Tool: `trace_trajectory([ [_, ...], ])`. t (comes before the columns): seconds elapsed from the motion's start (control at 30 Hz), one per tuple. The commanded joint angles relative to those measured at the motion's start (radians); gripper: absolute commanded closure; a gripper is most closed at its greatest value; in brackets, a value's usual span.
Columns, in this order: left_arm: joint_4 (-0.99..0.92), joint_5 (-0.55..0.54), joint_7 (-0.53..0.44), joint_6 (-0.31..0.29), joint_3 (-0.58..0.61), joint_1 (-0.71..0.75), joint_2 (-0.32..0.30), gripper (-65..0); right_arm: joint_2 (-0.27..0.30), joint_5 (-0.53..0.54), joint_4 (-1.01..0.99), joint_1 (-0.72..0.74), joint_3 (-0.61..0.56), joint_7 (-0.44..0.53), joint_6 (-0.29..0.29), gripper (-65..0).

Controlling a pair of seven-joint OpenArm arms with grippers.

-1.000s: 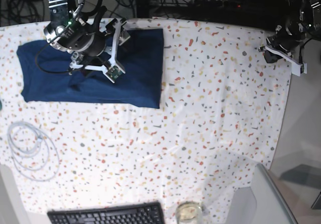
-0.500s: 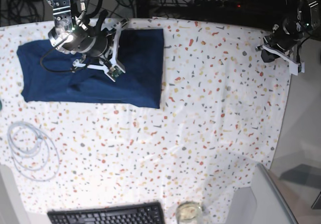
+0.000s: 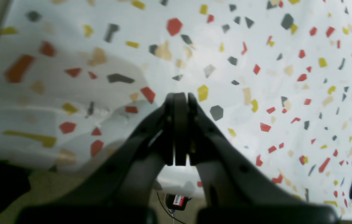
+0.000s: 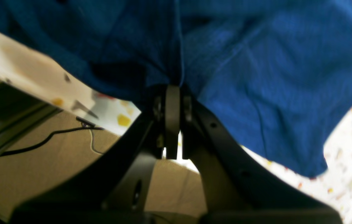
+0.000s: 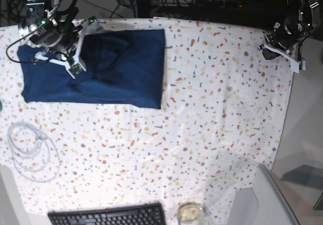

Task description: Layout the t-shirt on the table in an organized manner, then fold the t-shirt properly

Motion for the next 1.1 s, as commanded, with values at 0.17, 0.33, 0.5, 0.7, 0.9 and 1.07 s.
trace_trajectory([
  [0.17, 0.001, -0.008, -0.014, -0.003, -0.014, -0.004, -0.021, 0.0, 0.004, 0.007, 0.021, -0.011, 0.053, 0.001, 0.003, 0.0],
  [0.33, 0.001, -0.008, -0.014, -0.003, -0.016, -0.005, -0.022, 0.0, 0.002, 0.007, 0.017, -0.006, 0.107, 0.003, 0.003, 0.0],
  [0.5, 0.001, -0.008, -0.015, -0.003, -0.016, -0.005, -0.022, 0.0, 0.002, 0.007, 0.006, 0.009, 0.134, -0.005, -0.003, -0.8],
  [0.7, 0.001, -0.008, -0.015, -0.003, -0.016, -0.005, -0.022, 0.0, -0.004, 0.007, 0.038, 0.019, 0.138, -0.094, -0.006, -27.3],
  [0.9, 0.001, -0.006, -0.015, -0.003, -0.016, 0.001, -0.022, 0.0, -0.004, 0.011, 0.086, 0.117, 0.13, -0.095, -0.066, -37.4],
  [1.07, 0.001, -0.006, -0.015, -0.003, -0.016, 0.004, -0.021, 0.0, -0.002, 0.012, -0.046, 0.336, 0.127, -0.103, -0.066, -37.5],
])
